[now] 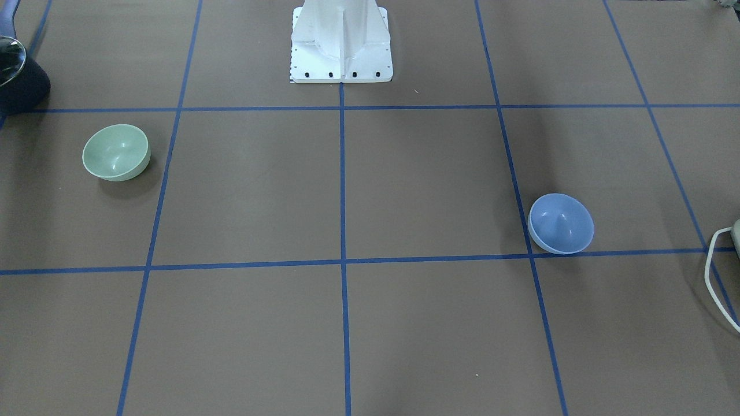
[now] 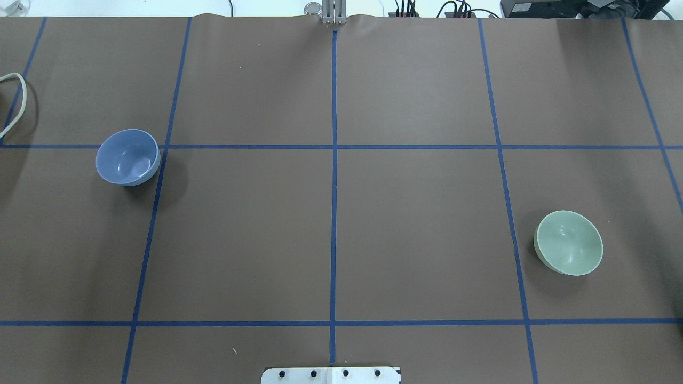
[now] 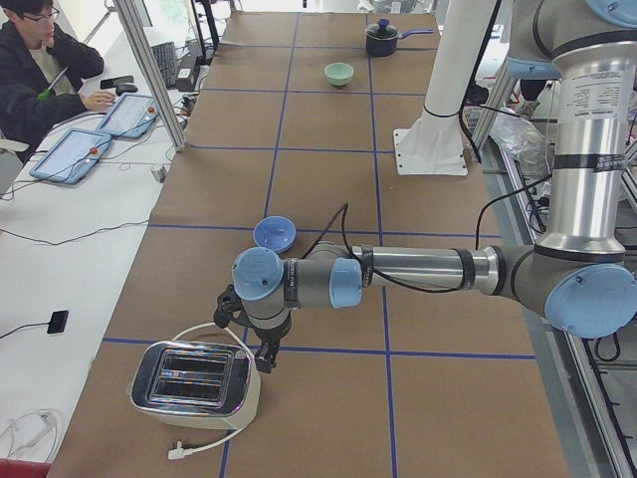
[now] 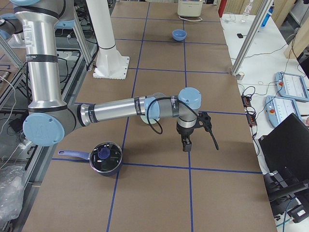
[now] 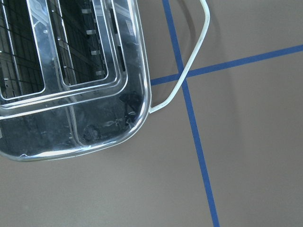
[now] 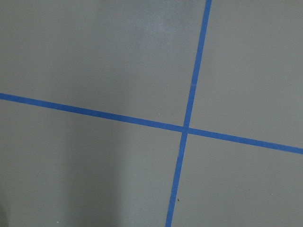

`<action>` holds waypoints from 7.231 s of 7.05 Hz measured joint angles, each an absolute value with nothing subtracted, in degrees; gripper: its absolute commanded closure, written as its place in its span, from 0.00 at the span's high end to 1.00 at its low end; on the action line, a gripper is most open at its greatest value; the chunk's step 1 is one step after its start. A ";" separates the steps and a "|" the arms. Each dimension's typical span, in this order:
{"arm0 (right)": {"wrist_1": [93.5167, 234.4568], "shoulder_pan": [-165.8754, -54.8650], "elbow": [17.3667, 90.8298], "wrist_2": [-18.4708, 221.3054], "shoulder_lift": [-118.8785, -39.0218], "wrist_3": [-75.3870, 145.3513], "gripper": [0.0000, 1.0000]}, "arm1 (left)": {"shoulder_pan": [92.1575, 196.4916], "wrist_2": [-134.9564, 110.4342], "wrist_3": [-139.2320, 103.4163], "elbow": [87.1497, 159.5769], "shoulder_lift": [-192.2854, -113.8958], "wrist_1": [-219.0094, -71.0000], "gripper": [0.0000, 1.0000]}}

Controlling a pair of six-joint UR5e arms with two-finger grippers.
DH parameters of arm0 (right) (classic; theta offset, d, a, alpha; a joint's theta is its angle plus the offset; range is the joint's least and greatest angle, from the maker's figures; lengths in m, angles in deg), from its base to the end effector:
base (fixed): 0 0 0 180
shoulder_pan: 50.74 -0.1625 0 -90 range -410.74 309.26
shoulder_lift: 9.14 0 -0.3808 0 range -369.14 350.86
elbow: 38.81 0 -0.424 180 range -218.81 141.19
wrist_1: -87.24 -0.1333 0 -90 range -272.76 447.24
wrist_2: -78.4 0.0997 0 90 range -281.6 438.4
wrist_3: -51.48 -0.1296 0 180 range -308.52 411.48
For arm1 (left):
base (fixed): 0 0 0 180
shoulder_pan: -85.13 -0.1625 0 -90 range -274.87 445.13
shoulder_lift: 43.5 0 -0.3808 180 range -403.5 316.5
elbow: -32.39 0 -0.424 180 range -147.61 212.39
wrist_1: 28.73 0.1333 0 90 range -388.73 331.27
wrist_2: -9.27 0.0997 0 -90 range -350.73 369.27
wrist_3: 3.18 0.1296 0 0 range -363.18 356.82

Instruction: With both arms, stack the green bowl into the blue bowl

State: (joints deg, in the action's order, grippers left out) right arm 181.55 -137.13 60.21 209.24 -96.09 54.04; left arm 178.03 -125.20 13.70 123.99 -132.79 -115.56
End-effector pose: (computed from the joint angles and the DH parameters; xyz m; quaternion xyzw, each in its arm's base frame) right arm 0.0140 -0.5489 0.5378 0.0602 -0.3487 -0.0739 0.9324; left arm -0.0685 -0.5124 0.6331 0.0468 0.3759 0.1052 0.9195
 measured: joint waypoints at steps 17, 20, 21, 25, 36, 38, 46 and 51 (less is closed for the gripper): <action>173.79 -131.64 61.15 212.79 -93.38 53.75 1.00 | 148.66 -120.85 -35.20 127.72 -138.21 -141.98 0.90; 173.76 -131.38 61.09 212.78 -93.34 53.74 1.00 | 143.28 -116.73 -41.04 122.89 -144.05 -142.75 0.53; 173.75 -131.32 61.11 212.78 -93.34 53.76 1.00 | 143.09 -116.58 -41.24 120.81 -145.69 -142.79 0.32; 173.75 -131.01 60.95 212.78 -93.34 53.76 1.00 | 142.14 -116.50 -41.32 118.06 -147.16 -142.89 0.00; 173.46 -130.85 60.77 212.80 -93.34 53.68 1.00 | 118.65 -102.25 -78.51 121.87 -176.87 -125.05 0.00; 173.46 -130.81 60.78 212.86 -93.34 53.62 1.00 | 117.02 -100.55 -78.85 120.17 -177.34 -125.42 0.00; 173.46 -130.81 60.90 212.87 -93.33 53.68 1.00 | 115.59 -100.30 -76.14 118.01 -177.14 -129.19 0.98; 173.44 -130.52 61.35 213.11 -93.51 53.49 1.00 | 126.56 -109.64 -68.32 127.45 -167.89 -128.54 0.98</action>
State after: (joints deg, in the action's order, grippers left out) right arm 173.44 -130.52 61.35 213.11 -93.51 53.49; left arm 126.56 -109.64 -68.32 127.45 -167.89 -128.54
